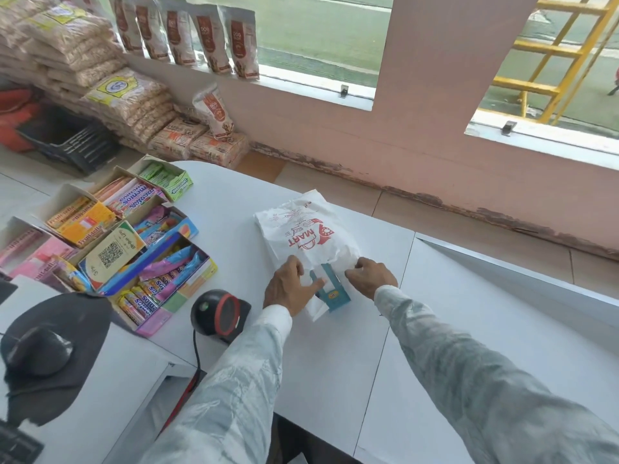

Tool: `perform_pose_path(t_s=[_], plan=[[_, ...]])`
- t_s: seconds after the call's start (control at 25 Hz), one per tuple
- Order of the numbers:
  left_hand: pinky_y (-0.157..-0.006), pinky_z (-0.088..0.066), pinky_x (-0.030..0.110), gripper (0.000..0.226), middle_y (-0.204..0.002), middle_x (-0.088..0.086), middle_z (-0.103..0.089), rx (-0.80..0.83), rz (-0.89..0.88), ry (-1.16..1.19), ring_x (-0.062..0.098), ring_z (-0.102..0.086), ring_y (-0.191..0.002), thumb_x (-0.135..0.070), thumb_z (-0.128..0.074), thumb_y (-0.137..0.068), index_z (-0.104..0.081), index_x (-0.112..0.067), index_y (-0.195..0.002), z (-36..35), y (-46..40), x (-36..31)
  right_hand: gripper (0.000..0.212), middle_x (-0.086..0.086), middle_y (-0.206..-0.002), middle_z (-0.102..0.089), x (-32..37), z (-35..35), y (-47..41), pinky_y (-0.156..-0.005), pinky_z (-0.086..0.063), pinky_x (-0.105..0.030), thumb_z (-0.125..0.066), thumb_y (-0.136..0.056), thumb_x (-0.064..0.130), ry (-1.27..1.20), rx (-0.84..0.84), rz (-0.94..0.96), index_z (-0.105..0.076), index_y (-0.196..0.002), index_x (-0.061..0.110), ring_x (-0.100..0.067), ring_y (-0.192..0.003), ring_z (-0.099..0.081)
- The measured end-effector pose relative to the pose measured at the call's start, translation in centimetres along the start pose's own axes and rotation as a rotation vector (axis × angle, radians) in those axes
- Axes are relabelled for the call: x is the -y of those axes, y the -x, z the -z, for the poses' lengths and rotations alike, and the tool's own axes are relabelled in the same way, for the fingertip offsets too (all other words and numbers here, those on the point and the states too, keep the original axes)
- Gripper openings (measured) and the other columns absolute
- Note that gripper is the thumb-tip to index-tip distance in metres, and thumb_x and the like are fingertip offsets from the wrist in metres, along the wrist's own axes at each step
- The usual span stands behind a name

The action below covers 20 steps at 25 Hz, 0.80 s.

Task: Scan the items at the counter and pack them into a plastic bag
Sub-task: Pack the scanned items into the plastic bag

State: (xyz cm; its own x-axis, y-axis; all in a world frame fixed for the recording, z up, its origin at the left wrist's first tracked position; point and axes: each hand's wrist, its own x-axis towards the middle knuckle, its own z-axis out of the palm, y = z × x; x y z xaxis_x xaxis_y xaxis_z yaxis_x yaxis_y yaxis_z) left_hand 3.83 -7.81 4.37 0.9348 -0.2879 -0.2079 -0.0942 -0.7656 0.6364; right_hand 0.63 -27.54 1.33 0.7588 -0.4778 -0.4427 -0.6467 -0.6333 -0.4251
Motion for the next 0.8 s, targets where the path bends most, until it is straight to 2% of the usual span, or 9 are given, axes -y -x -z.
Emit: perform_pose_path(t_s=[0.16, 0.32, 0.44, 0.6, 0.68, 0.8], plan=[[-0.068, -0.045, 0.031, 0.043, -0.095, -0.002, -0.054, 0.131, -0.118, -0.313, 0.023, -0.059, -0.083, -0.054, -0.072, -0.068, -0.051, -0.021, -0.086, -2.9, 3.6, 0.9, 0.034, 0.004, -0.088, -0.062, -0.9, 0.8, 0.2, -0.067, -0.043, -0.026, -0.067, -0.072, 0.051, 0.065, 0.066, 0.101, -0.068, -0.103, 0.038, -0.021, -0.077, -0.058], [-0.074, -0.05, 0.036, 0.03, -0.109, 0.005, -0.053, 0.067, -0.14, -0.482, 0.026, -0.061, -0.096, -0.026, -0.068, -0.083, -0.059, -0.016, -0.11, -4.9, 4.9, 1.0, 0.023, 0.0, -0.101, -0.071, -0.2, 0.5, 0.0, -0.077, -0.055, -0.03, -0.069, -0.076, 0.041, 0.044, 0.15, 0.19, -0.076, -0.095, 0.031, -0.021, -0.084, -0.066], [-0.075, -0.052, 0.037, 0.021, -0.109, 0.007, -0.055, 0.008, -0.046, -0.382, 0.029, -0.063, -0.094, -0.014, -0.061, -0.088, -0.062, -0.014, -0.109, -5.4, 5.6, 1.1, 0.024, -0.007, -0.097, -0.073, 0.0, 0.5, 0.4, -0.075, -0.057, -0.032, -0.067, -0.076, 0.034, 0.131, 0.114, 0.22, -0.077, -0.09, 0.016, -0.028, -0.085, -0.069], [-0.069, -0.05, 0.033, 0.006, -0.1, 0.007, -0.057, -0.019, 0.007, -0.263, 0.03, -0.064, -0.086, -0.014, -0.062, -0.086, -0.065, -0.013, -0.091, -4.9, 6.1, 0.8, 0.023, -0.003, -0.105, -0.068, -0.5, 0.9, 0.6, -0.076, -0.051, -0.03, -0.069, -0.077, 0.032, 0.172, -0.023, 0.246, -0.071, -0.099, 0.028, -0.027, -0.091, -0.066], [-0.065, -0.044, 0.029, 0.004, -0.097, 0.007, -0.058, -0.041, 0.018, -0.244, 0.028, -0.064, -0.084, -0.015, -0.063, -0.087, -0.066, -0.012, -0.087, -4.5, 6.6, 1.0, 0.027, -0.002, -0.105, -0.068, -0.2, 0.7, 0.4, -0.078, -0.053, -0.032, -0.071, -0.077, 0.031, 0.264, -0.019, 0.285, -0.07, -0.104, 0.026, -0.028, -0.092, -0.067], [-0.064, -0.039, 0.026, 0.006, -0.096, 0.006, -0.059, -0.065, 0.024, -0.221, 0.026, -0.063, -0.083, -0.014, -0.062, -0.087, -0.067, -0.012, -0.084, -4.2, 7.1, 1.5, 0.018, -0.005, -0.095, -0.073, 0.1, -0.2, 0.2, -0.072, -0.057, -0.033, -0.071, -0.078, 0.023, 0.431, -0.091, 0.382, -0.072, -0.094, 0.015, -0.03, -0.079, -0.069]])
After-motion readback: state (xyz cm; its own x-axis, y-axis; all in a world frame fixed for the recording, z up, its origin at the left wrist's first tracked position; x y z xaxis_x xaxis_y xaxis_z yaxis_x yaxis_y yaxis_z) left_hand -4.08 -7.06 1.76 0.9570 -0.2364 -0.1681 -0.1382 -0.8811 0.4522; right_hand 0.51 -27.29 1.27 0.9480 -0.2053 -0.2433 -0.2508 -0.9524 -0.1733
